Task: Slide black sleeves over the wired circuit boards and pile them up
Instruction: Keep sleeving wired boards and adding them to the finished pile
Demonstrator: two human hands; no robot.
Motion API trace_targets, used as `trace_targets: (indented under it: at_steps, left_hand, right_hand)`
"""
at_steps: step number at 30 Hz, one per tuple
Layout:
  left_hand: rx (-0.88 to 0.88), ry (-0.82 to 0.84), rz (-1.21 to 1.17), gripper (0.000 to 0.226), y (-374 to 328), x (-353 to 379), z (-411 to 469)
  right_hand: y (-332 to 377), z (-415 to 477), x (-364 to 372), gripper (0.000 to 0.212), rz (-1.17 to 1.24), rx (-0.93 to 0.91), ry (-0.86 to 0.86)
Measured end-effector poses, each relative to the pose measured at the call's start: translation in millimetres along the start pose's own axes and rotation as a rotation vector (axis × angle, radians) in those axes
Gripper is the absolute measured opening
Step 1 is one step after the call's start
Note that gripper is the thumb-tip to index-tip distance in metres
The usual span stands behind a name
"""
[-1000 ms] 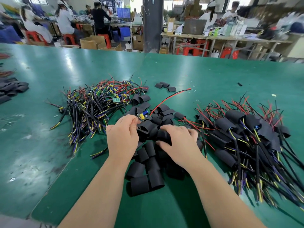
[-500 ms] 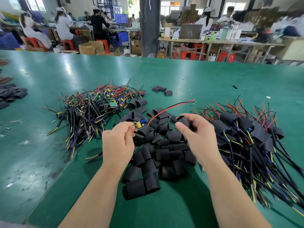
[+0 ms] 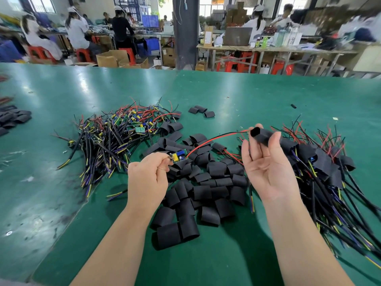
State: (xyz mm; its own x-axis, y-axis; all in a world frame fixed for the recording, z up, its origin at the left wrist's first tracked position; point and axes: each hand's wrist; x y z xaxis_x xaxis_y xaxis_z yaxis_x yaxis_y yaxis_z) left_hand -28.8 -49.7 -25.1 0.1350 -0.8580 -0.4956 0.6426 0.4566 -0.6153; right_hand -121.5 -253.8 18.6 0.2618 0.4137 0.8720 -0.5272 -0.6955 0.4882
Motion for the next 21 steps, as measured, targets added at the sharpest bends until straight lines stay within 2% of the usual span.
trace_targets:
  at_steps: [2, 6, 8, 12, 15, 21]
  left_hand:
    - [0.004, -0.001, 0.002, 0.024, -0.7, 0.0, -0.1]
    - [0.006, 0.002, 0.006, 0.024, -1.4, 0.8, 0.2]
    - [0.007, 0.012, 0.002, 0.024, -1.8, 1.6, -0.3]
    - [0.028, 0.048, 0.039, 0.021, -7.6, 4.9, -4.0]
    - [0.052, 0.069, 0.032, 0.020, -13.6, 5.6, -7.3]
    - [0.033, 0.082, -0.076, 0.021, -13.4, 3.0, -5.2]
  right_hand:
    - [-0.6, -1.2, 1.0, 0.054, 0.024, -0.004, 0.009]
    - [-6.0, -2.1, -0.2, 0.022, -0.073, -0.022, 0.078]
    - [-10.2, -2.9, 0.7, 0.015, -0.131, -0.019, 0.104]
    - [-27.2, -7.3, 3.0, 0.031, -0.222, 0.058, 0.179]
    - [-41.4, -12.6, 3.9, 0.033, -0.380, 0.084, 0.271]
    - [-40.3, -11.3, 2.5, 0.034, -0.532, 0.106, 0.336]
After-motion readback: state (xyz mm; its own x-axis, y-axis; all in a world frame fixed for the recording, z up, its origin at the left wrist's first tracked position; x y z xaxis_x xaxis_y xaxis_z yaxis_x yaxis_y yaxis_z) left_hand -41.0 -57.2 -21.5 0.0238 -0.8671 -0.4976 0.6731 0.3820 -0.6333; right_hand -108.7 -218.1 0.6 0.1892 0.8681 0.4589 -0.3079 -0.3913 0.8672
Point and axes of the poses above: each hand's wrist, its own z-axis towards the middle knuckle, its own x-axis out of the palm, y = z × x, and after that the axes turned 1 degree about -x, right-handed
